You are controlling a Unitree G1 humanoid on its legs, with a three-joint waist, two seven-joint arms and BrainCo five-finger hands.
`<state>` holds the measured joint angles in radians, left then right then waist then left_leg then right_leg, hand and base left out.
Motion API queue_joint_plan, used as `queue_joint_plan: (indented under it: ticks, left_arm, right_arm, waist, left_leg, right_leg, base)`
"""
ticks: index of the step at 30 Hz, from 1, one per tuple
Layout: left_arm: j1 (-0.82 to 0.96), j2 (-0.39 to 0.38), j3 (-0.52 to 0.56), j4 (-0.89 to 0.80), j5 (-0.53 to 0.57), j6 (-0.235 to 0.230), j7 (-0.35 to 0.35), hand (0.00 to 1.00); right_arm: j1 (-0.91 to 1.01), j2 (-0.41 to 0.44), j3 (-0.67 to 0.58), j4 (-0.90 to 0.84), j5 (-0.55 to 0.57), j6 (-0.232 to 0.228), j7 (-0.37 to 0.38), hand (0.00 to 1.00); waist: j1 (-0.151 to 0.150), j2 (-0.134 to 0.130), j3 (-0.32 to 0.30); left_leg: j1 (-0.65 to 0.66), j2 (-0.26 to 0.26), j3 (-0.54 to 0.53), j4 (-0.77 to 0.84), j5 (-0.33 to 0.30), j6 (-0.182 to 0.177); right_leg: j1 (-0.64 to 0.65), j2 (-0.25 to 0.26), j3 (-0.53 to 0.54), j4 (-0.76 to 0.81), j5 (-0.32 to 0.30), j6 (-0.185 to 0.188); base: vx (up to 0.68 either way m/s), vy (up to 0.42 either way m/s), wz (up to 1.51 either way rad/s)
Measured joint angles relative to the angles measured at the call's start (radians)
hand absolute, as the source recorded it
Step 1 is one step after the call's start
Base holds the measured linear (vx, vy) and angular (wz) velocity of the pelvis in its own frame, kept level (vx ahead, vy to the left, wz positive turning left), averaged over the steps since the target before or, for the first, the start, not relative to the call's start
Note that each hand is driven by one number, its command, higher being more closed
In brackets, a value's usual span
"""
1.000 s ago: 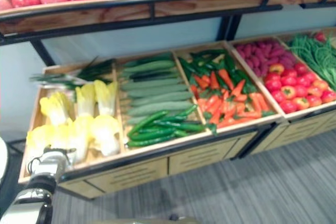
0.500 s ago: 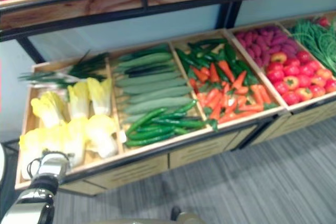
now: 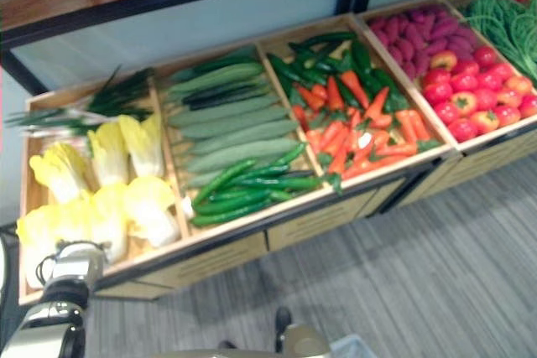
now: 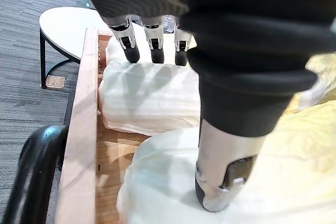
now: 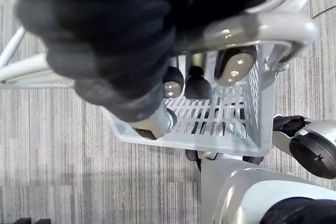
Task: Pick vegetable in the basket
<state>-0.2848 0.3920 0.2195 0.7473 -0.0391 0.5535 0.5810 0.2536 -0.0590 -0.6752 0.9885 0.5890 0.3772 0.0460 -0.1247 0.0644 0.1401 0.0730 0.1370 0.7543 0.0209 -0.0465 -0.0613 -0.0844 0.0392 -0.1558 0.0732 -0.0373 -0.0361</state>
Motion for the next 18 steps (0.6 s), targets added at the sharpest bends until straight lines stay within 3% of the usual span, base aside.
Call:
queue_joint_plan:
  ticks: [13, 18]
  left_arm:
    - [0.019, -0.039, 0.032, -0.029, 0.001, -0.073, 0.056, 0.00]
    - [0.020, -0.041, 0.031, -0.041, 0.000, -0.070, 0.070, 0.00]
  right_arm:
    - [0.007, 0.005, 0.063, -0.030, -0.001, -0.012, 0.008, 1.00]
    - [0.013, 0.007, 0.084, -0.031, -0.001, -0.019, 0.009, 1.00]
  waist:
    - [0.001, -0.011, 0.007]
    - [0.001, -0.013, 0.006]
  left_leg:
    - [-0.001, 0.000, -0.009, 0.005, 0.000, 0.000]
    - [-0.001, -0.002, -0.028, 0.004, 0.000, 0.000]
  right_leg:
    - [0.002, -0.005, -0.016, 0.001, 0.000, 0.000]
    - [0.008, -0.008, -0.029, -0.001, 0.000, 0.000]
  base:
    - [0.00, 0.012, 0.03]
    - [0.00, 0.023, 0.08]
